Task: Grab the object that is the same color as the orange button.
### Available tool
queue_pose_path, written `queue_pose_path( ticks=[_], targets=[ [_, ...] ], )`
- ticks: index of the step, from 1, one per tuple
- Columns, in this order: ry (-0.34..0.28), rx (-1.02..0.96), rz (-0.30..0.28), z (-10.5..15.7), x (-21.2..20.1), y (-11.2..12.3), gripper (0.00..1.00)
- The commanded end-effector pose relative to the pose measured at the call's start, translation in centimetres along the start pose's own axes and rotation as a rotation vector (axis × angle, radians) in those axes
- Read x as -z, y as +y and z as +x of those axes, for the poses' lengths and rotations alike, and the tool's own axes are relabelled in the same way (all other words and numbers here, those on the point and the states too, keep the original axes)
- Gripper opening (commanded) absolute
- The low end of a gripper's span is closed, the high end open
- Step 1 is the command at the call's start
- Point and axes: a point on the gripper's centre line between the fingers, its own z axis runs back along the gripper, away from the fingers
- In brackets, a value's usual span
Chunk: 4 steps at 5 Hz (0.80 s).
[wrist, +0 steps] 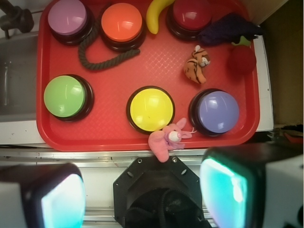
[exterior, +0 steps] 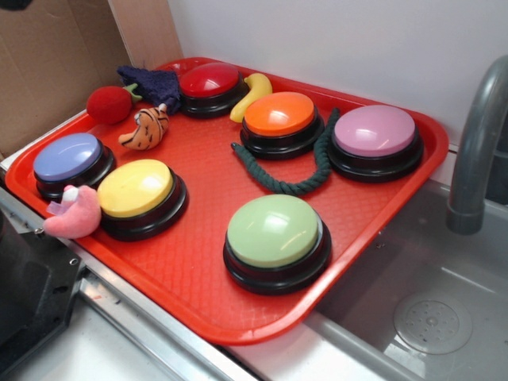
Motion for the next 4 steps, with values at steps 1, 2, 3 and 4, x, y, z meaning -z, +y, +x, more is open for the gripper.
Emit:
queue_pose_path(
  ticks=[1, 2, 3, 4],
  targets=[
    [0.000, 0.000, 0.000, 0.0, 0.0, 0.0, 1.00],
    [0.028, -0.240, 0.113, 2.3, 2.4, 1.1, 1.00],
    [0.035, -0.484, 0.204, 3.8, 4.7, 2.7, 1.00],
    [-0.053, -0.726, 0.297, 5.5, 7.7, 5.7, 1.00]
  ],
)
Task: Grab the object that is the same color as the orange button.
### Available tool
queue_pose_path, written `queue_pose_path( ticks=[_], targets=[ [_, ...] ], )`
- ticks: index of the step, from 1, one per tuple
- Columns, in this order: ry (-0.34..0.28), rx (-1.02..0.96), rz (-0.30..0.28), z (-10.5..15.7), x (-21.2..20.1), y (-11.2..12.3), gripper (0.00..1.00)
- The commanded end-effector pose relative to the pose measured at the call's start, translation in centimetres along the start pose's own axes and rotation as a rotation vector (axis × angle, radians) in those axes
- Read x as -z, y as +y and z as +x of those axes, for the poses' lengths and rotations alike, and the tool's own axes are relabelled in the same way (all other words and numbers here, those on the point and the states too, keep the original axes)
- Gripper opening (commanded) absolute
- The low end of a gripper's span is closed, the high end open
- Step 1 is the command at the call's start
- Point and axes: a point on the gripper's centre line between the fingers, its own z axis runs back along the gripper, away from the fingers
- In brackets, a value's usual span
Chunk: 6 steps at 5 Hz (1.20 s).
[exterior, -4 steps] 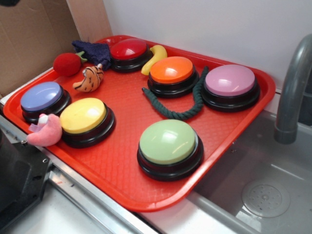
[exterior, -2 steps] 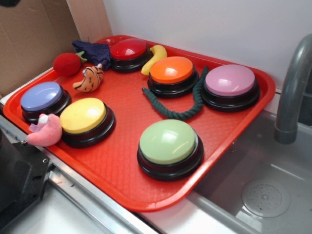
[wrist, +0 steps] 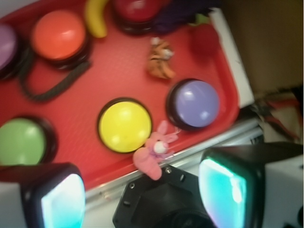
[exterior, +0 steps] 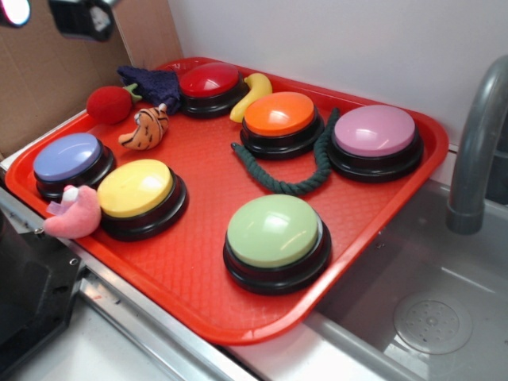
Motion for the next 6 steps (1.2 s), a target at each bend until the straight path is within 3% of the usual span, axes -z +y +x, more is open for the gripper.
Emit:
queue_pose_path(
  ticks=[1, 2, 3, 5, 6],
  targets=[
    [-0.078, -0.407, 0.098, 6.5, 7.4, 2.9, 1.00],
    [-0.101, -0.434, 0.110, 9.6, 11.2, 4.0, 1.00],
    [-0.079, -0.374, 0.120, 11.2, 13.6, 3.6, 1.00],
    [-0.013, -0.273, 0.061, 12.1, 17.6, 2.2, 1.00],
    [-0.002, -0.260, -0.006, 11.7, 18.2, 2.4, 0.14]
  ],
)
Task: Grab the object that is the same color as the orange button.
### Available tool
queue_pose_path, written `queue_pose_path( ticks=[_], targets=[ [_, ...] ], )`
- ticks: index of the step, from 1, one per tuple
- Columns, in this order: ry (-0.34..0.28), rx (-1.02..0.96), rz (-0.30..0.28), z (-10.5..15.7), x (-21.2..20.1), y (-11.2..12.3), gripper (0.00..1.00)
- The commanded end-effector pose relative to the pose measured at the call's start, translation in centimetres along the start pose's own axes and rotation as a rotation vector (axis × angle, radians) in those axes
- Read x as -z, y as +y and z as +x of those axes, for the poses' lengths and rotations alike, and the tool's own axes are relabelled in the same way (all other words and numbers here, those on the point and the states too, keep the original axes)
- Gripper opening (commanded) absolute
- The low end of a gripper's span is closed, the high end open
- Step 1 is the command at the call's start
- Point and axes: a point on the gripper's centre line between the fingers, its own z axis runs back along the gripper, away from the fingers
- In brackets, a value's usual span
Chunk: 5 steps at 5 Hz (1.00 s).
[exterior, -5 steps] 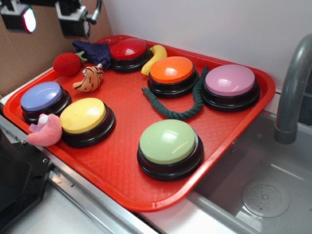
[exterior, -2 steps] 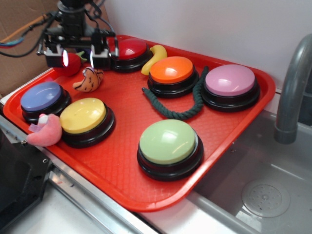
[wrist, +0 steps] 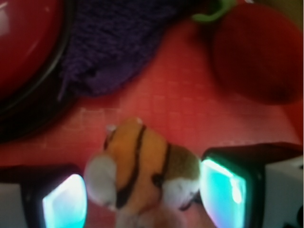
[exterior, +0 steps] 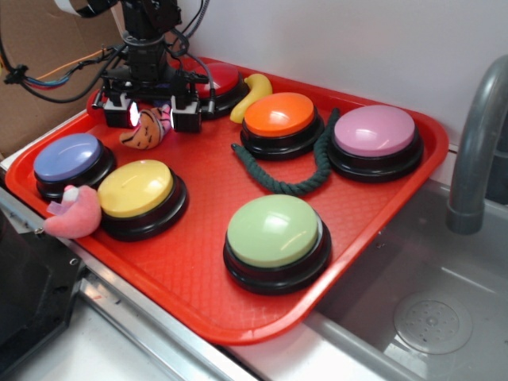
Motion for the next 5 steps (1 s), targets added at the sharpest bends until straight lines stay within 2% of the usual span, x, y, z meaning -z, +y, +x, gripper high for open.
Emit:
queue_pose_path(
  ticks=[1, 2, 3, 4, 5],
  targets=[
    [-0.005, 0.024, -0.095, 0.2, -0.1, 1.1, 0.00],
    [-0.025, 0.042, -0.127, -0.1, -1.3, 1.3, 0.00],
    [-0.082, 0.087, -0.123, -0.7, -4.6, 1.1, 0.00],
    [-0.103, 0.155, -0.100, -2.5, -8.7, 0.5, 0.00],
    [-0.099, 0.328, -0.133, -6.2, -13.1, -0.7, 0.00]
  ],
)
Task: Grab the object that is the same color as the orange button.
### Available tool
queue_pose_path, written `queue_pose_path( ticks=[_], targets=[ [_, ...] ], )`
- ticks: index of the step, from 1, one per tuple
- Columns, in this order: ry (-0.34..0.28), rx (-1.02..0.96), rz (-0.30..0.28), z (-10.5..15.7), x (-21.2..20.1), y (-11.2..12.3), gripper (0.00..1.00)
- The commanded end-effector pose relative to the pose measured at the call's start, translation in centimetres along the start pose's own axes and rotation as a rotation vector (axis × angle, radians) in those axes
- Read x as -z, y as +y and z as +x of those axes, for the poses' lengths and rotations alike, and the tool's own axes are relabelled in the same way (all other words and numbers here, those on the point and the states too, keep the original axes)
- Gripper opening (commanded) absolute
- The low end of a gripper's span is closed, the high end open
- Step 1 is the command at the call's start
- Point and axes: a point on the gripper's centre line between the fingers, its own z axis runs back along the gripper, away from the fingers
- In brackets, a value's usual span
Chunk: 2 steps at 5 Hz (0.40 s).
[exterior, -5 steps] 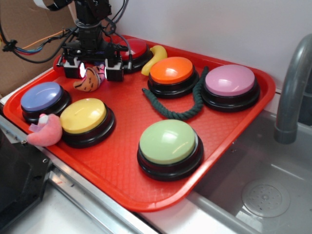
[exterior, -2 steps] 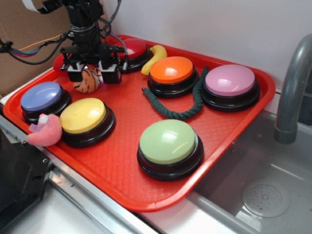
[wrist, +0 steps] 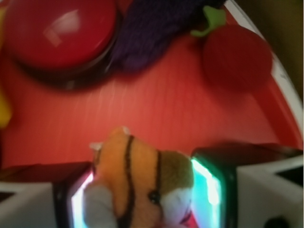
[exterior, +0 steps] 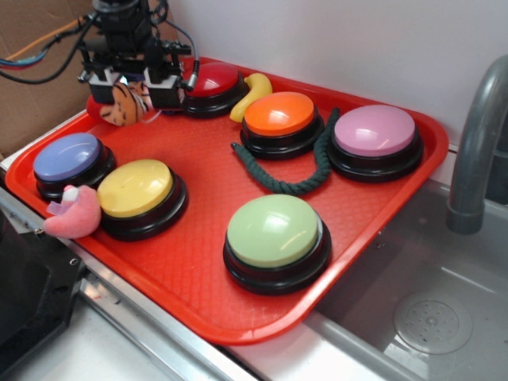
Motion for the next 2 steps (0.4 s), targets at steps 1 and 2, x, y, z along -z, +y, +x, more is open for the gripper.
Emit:
queue_pose_path(
  ticks=[1, 2],
  targets=[
    [-0.045, 0.221, -0.083, -3.95, -7.58, -2.56, 0.00],
    [0.014, 0.192, -0.067, -4.27, -6.80, -3.30, 0.00]
  ],
)
